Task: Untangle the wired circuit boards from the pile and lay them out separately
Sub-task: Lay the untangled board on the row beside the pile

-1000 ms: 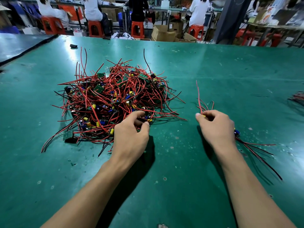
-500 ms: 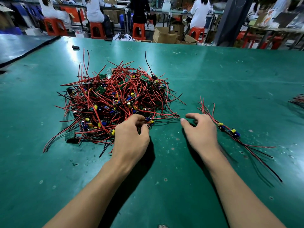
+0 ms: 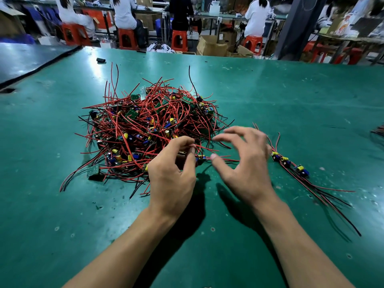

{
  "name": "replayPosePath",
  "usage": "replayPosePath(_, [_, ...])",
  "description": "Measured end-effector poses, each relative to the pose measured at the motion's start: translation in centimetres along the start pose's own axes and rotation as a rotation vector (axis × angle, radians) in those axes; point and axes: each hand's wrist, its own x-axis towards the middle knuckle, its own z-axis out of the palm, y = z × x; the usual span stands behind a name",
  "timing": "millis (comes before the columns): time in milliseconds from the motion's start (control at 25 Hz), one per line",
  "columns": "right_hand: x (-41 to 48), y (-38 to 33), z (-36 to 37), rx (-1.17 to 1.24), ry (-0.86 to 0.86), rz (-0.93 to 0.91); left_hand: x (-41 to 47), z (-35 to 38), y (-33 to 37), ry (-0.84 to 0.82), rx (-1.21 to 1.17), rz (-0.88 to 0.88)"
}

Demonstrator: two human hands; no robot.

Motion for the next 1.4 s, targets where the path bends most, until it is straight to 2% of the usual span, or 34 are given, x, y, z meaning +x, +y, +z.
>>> replayPosePath(80, [-0.2, -0.1, 0.4, 0.155, -0.234, -0.049, -0.1, -0.1, 0.0, -0.005, 0.010, 0.060])
replayPosePath(160, [-0.3, 0.1, 1.0, 0.313, -0.317, 0.017, -0.3, 0.0, 0.0, -0.056, 0.004, 0.102])
replayPosePath(280, [-0.2, 0.8, 1.2, 0.419, -0.218, 0.204, -0.7, 0.4, 0.2, -0.155, -0.027, 0.109])
replayPosePath(400, [-0.1, 1.3, 1.2, 0.534, -0.139, 0.354, -0.7, 0.4, 0.1, -0.123, -0.012, 0.154])
replayPosePath(480, [0.3, 1.0, 1.0, 0.735, -0.079, 0.465, -0.5, 0.2, -0.4, -0.089, 0.029, 0.150])
replayPosePath(560, [1.0, 1.0, 0.2, 1.073, -0.033, 0.622, -0.4, 0.0, -0.5, -0.127, 0.042, 0.023])
replayPosePath(680, [1.7, 1.1, -1.2, 1.632, -0.137, 0.833, -0.3, 0.1, -0.2, -0.129, 0.039, -0.172])
replayPosePath(760, [1.6, 0.9, -1.5, 1.849, -0.273, 0.927, 0.2, 0.3, -0.2, -0.074, 0.036, -0.269])
replayPosePath(840, [1.4, 0.7, -1.4, 1.928, -0.437, 0.983, 0.4, 0.2, -0.2, -0.095, -0.022, -0.363])
replayPosePath(960, [0.9, 0.3, -1.3, 1.952, -0.658, 0.974, 0.2, -0.1, 0.1, -0.245, -0.167, -0.413])
replayPosePath(1000, [0.8, 0.2, -1.3, 1.923, -0.687, 0.961, 0.4, 0.1, 0.1, -0.285, -0.228, -0.445])
replayPosePath(1120, [0.7, 0.0, -0.9, 1.793, -0.687, 0.929, 1.3, 0.8, 0.2, -0.413, -0.482, -0.728])
replayPosePath(1160, [0.8, -0.1, -0.7, 1.727, -0.677, 0.919, 1.4, 1.0, 0.1, -0.459, -0.517, -0.761])
replayPosePath(1280, [0.4, -0.3, 0.4, 1.364, -0.602, 0.876, 0.0, 0.8, 0.4, -0.450, -0.506, -0.575])
replayPosePath(1400, [-0.3, -0.4, 1.5, 0.947, -0.475, 0.742, 0.0, 0.5, 0.2, -0.405, -0.551, -0.619])
